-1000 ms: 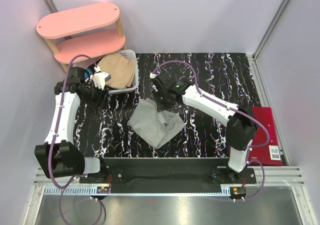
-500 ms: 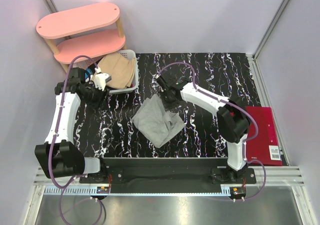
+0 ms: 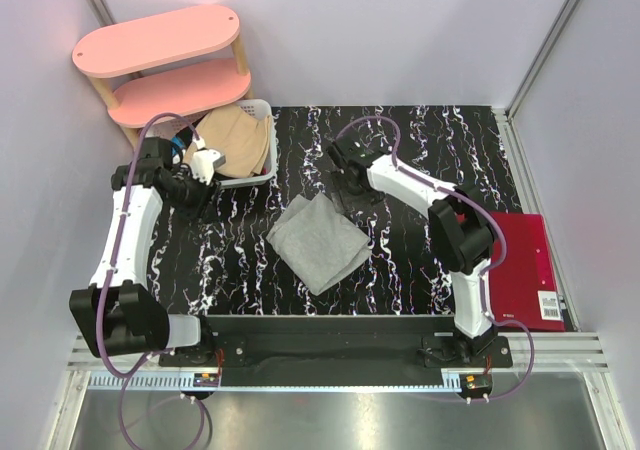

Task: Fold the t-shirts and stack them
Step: Fold the long partially folded tshirt into a neat square, then smooth out wrinkles on the folded tshirt

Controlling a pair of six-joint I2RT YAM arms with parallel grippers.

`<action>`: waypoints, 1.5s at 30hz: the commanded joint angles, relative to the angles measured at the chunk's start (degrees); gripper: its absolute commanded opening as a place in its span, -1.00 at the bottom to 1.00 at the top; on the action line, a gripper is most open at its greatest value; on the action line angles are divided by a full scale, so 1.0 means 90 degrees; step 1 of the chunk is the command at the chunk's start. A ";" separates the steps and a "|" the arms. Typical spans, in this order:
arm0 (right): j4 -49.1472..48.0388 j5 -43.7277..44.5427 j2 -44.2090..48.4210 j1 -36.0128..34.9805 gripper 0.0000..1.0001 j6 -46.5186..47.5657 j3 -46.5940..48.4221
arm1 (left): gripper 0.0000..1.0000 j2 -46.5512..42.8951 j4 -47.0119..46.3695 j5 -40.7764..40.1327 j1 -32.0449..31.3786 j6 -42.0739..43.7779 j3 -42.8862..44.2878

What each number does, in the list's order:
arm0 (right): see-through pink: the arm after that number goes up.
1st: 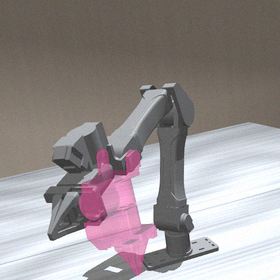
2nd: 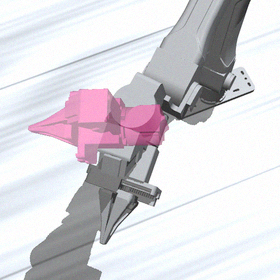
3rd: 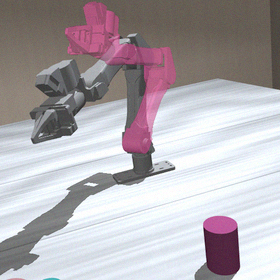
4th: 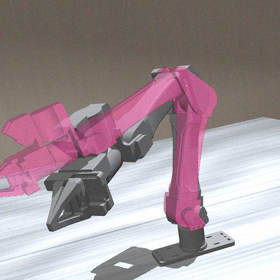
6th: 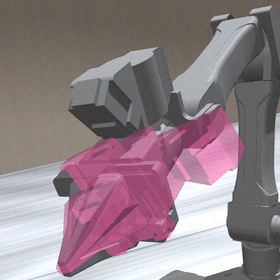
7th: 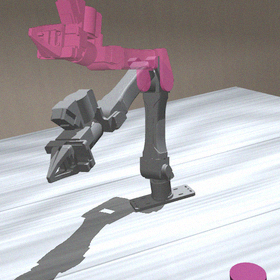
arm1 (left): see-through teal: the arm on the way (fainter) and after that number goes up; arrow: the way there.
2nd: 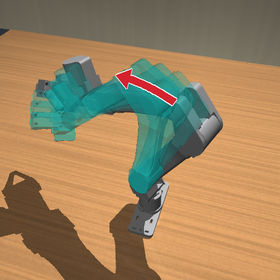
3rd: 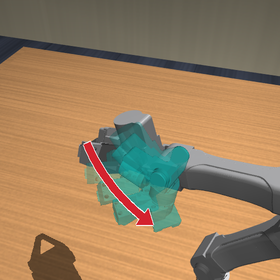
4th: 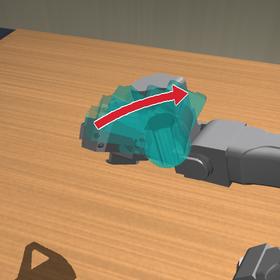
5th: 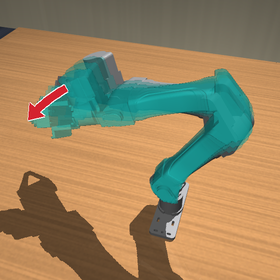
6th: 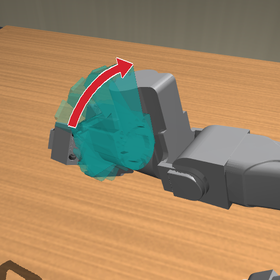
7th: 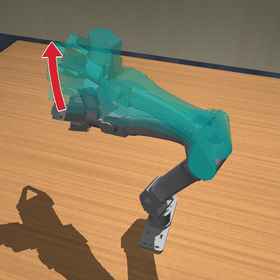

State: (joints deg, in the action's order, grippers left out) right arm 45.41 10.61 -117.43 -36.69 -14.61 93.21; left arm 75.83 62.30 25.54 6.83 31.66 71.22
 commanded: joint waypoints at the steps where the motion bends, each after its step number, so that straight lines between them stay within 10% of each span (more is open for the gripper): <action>1: 0.0160 0.0784 0.0419 0.0023 0.85 -0.0191 0.0794 | -0.07 -0.0290 0.0099 0.0229 -0.0386 0.0008 0.0133; 4: 0.0073 0.0094 0.0848 0.0072 0.90 -0.0523 0.0942 | -0.07 -0.0466 0.0099 0.0238 -0.0524 -0.0129 0.0270; 11: -0.1400 -0.5176 0.0997 0.0141 0.81 -0.1793 0.0280 | -0.05 -0.0575 -0.0360 -0.0201 -0.0427 -0.0286 -0.0052; 18: -0.3509 -0.7095 0.0646 0.0092 0.80 -0.3034 -0.0678 | -0.06 -0.0311 -0.0487 -0.0026 -0.0027 -0.0197 -0.0277; 36: -0.2811 -0.6406 -0.1639 -0.0416 0.75 -0.2227 -0.0826 | -0.06 -0.0311 -0.0546 -0.0035 0.0061 -0.0149 -0.0491; 45: -0.1804 -0.5710 -0.0421 -0.0523 0.77 -0.1697 -0.0728 | -0.06 -0.0291 -0.0584 0.0141 0.0071 -0.0149 -0.0521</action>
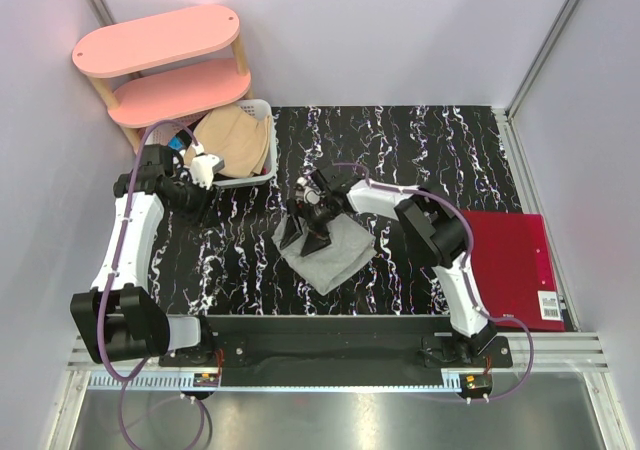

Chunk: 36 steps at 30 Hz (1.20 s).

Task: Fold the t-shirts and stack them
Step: Smooth out wrinkles on the folded tshirt

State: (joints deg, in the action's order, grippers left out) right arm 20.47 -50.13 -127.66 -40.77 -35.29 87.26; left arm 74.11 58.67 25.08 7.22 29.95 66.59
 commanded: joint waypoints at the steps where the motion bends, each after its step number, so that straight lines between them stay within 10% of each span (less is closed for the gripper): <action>1: 0.1007 0.0952 0.0862 -0.0079 0.77 0.0591 -0.0019 | -0.06 -0.0109 -0.0172 0.0192 0.0027 0.0021 0.0004; 26: 0.0528 -0.0065 -0.1342 -0.0479 0.61 0.0463 0.1731 | -0.04 -0.0207 -0.0084 0.0192 0.0252 0.0216 0.0014; 36: 0.0470 -0.0201 -0.0289 -0.0509 0.64 0.0708 0.1456 | -0.04 -0.0168 -0.0074 0.0299 0.0262 0.0207 -0.0055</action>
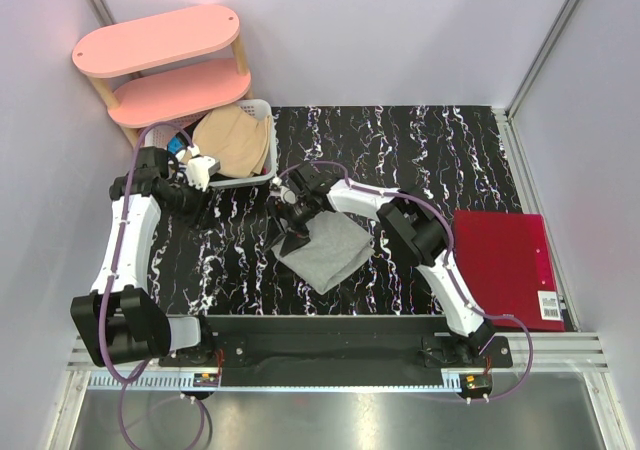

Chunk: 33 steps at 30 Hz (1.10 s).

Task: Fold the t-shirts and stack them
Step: Smooth out wrinkles on the folded tshirt

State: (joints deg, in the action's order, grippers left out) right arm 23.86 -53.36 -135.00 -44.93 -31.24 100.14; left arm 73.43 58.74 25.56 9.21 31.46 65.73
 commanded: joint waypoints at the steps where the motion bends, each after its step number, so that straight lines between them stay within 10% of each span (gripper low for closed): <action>1: 0.0103 0.0109 0.0527 -0.0057 0.64 0.0259 0.0123 | -0.04 -0.0092 -0.0091 0.0313 0.0041 0.0030 0.0059; 25: -0.0542 -0.1072 -0.1103 -0.0067 0.62 -0.0230 0.0329 | -0.04 -0.0248 -0.0062 0.0314 0.0031 0.0069 -0.0116; 33: -0.0132 -0.0652 0.0311 -0.0008 0.75 -0.0063 0.0378 | -0.03 -0.0317 -0.0042 0.0314 0.0021 0.0078 -0.0136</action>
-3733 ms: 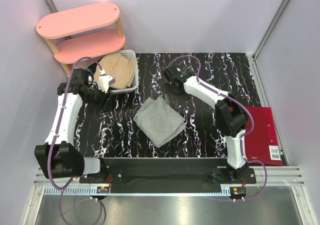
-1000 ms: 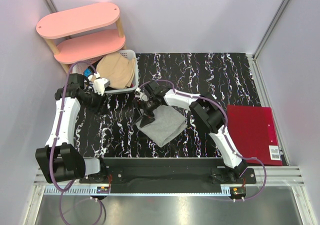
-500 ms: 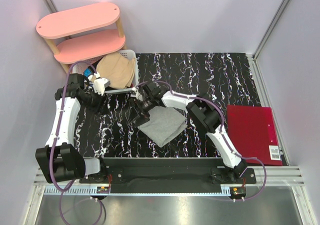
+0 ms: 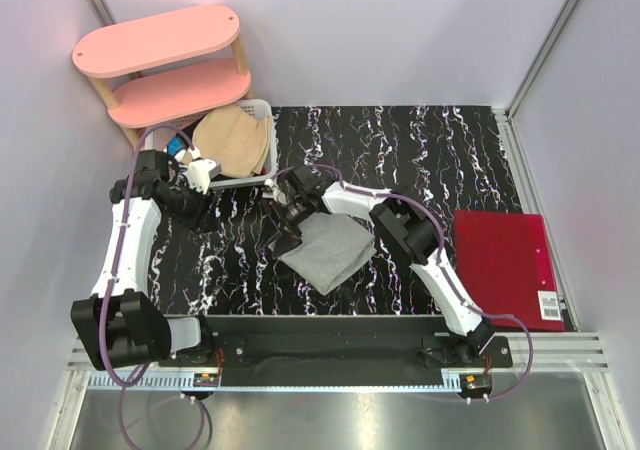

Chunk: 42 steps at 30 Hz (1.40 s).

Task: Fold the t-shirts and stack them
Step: Smooth out wrinkles on the folded tshirt

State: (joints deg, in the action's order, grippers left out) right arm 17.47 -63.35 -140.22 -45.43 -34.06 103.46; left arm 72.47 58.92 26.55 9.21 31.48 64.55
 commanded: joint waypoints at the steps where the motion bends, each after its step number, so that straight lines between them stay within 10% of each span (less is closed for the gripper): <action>1: 0.0626 0.0467 0.1251 0.0057 0.76 0.0240 -0.0021 | -0.03 -0.0220 -0.0042 0.0185 0.0041 0.0076 0.0015; 10: 0.0705 0.0760 0.3167 0.0106 0.78 0.0328 -0.1972 | -0.03 -0.0132 -0.0042 0.0234 0.0031 0.0037 0.0151; 18: 0.0685 0.0760 0.2388 0.0126 0.76 0.0698 -0.3086 | -0.03 -0.0064 -0.0003 0.0273 0.0031 0.0017 0.0259; 42: 0.0705 0.0847 0.3150 0.1609 0.77 0.0601 -0.3107 | -0.01 -0.0102 0.0007 0.0439 0.0021 -0.0070 0.0308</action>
State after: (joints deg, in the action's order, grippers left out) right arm 23.88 -56.80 -110.21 -36.80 -28.73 75.00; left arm 72.60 59.64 27.62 9.21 31.42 64.88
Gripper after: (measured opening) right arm 0.890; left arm 0.491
